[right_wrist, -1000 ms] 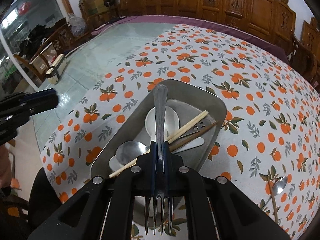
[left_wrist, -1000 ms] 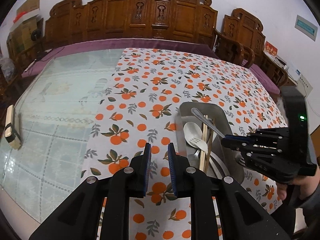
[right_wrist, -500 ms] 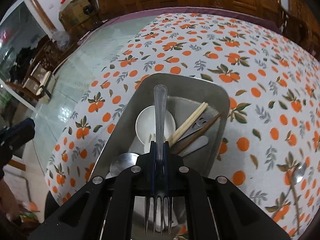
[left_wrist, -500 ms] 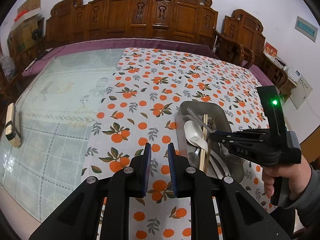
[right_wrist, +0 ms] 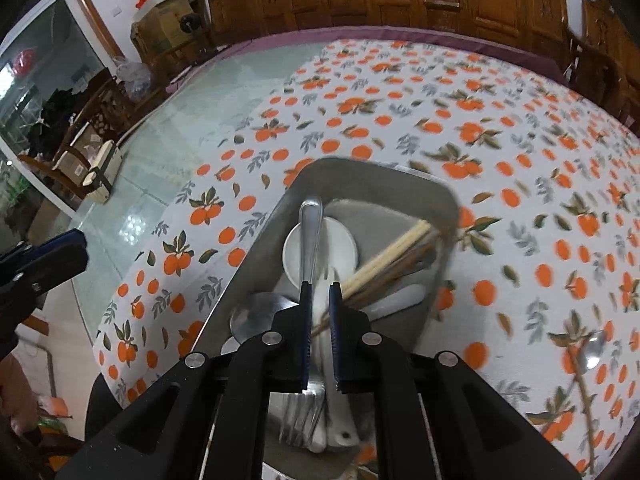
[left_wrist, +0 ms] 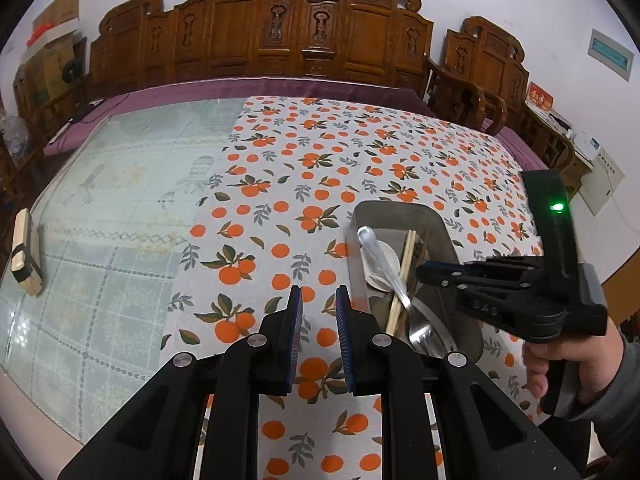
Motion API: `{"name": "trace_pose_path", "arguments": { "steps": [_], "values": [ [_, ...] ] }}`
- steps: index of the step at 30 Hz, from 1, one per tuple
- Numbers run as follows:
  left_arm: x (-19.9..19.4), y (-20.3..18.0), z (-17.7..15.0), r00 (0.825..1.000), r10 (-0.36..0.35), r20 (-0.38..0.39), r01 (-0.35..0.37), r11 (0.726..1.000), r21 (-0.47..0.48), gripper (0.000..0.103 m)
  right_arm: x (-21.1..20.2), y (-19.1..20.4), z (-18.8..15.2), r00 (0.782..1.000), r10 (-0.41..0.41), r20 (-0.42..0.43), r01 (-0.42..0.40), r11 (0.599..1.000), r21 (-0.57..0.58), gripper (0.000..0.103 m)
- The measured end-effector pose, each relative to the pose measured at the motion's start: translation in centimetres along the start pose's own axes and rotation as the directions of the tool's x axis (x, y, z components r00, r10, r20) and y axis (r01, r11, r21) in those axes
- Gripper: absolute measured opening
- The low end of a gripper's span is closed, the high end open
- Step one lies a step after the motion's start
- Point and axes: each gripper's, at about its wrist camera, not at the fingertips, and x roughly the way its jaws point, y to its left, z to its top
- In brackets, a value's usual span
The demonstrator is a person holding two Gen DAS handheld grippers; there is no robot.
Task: Organize utensils
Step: 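Lower the metal fork into the tray and open the right tool, then move the right tool to the wooden chopstick lying across the metal spoon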
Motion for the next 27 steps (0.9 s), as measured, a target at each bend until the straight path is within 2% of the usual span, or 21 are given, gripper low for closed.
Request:
{"name": "trace_pose_path", "arguments": {
  "steps": [1, 2, 3, 4, 7, 9, 11, 13, 15, 18, 21, 23, 27],
  "values": [
    [0.0, -0.2, 0.1, 1.0, -0.001, 0.001, 0.001, 1.0, 0.001, 0.017, -0.9, -0.3, -0.1, 1.0, -0.003, 0.018, 0.003, 1.0, -0.002, 0.022],
    [-0.1, -0.4, 0.1, 1.0, -0.002, 0.002, 0.002, 1.0, 0.002, 0.023, -1.8, -0.7, -0.3, 0.999, -0.008, 0.039, 0.008, 1.0, -0.004, 0.032],
    [-0.1, -0.7, 0.1, 1.0, -0.004, 0.005, 0.004, 1.0, 0.003, 0.03, -2.6, -1.1, -0.5, 0.998, -0.011, 0.055, 0.011, 1.0, -0.006, 0.035],
    [-0.2, -1.0, 0.1, 1.0, -0.006, 0.007, 0.006, 1.0, 0.005, 0.031, -3.6, -1.6, -0.8, 0.997, -0.017, 0.078, 0.018, 1.0, -0.01, 0.04],
    [0.0, -2.2, 0.2, 1.0, -0.015, 0.004, 0.015, 1.0, 0.014, 0.035, -6.2, -3.1, -1.7, 0.992, -0.048, 0.116, 0.05, 0.999, -0.017, 0.045],
    [0.1, -2.9, 0.2, 1.0, -0.021, 0.006, 0.021, 1.0, 0.018, 0.045, -7.7, -4.3, -2.3, 0.989, -0.064, 0.135, 0.068, 0.997, -0.022, 0.047],
    [0.3, -3.8, 0.3, 1.0, -0.026, 0.003, 0.026, 0.999, 0.026, 0.047, -9.3, -5.7, -3.0, 0.984, -0.091, 0.153, 0.096, 0.995, -0.027, 0.052],
    [0.5, -4.6, 0.3, 1.0, -0.026, -0.001, 0.026, 0.999, 0.033, 0.055, -10.4, -7.0, -3.7, 0.981, -0.11, 0.163, 0.116, 0.993, -0.03, 0.054],
    [0.7, -5.6, 0.4, 1.0, -0.027, 0.006, 0.027, 0.999, 0.04, 0.07, -11.2, -8.4, -4.4, 0.978, -0.129, 0.162, 0.135, 0.99, -0.03, 0.054],
    [1.0, -6.9, 0.5, 1.0, -0.023, 0.013, 0.023, 0.999, 0.044, 0.084, -11.9, -10.2, -5.7, 0.979, -0.141, 0.15, 0.147, 0.988, -0.035, 0.054],
    [1.4, -7.9, 0.6, 0.999, -0.034, 0.013, 0.033, 0.998, 0.047, 0.085, -12.4, -11.7, -7.0, 0.974, -0.17, 0.15, 0.179, 0.983, -0.047, 0.054],
    [1.8, -8.7, 0.7, 0.999, -0.039, 0.007, 0.038, 0.998, 0.053, 0.085, -12.7, -12.6, -7.9, 0.969, -0.19, 0.159, 0.202, 0.978, -0.058, 0.066],
    [2.5, -10.4, 0.7, 0.999, -0.043, -0.002, 0.043, 0.996, 0.073, 0.085, -12.9, -14.2, -9.1, 0.969, -0.195, 0.149, 0.206, 0.977, -0.059, 0.069]
  ]
}}
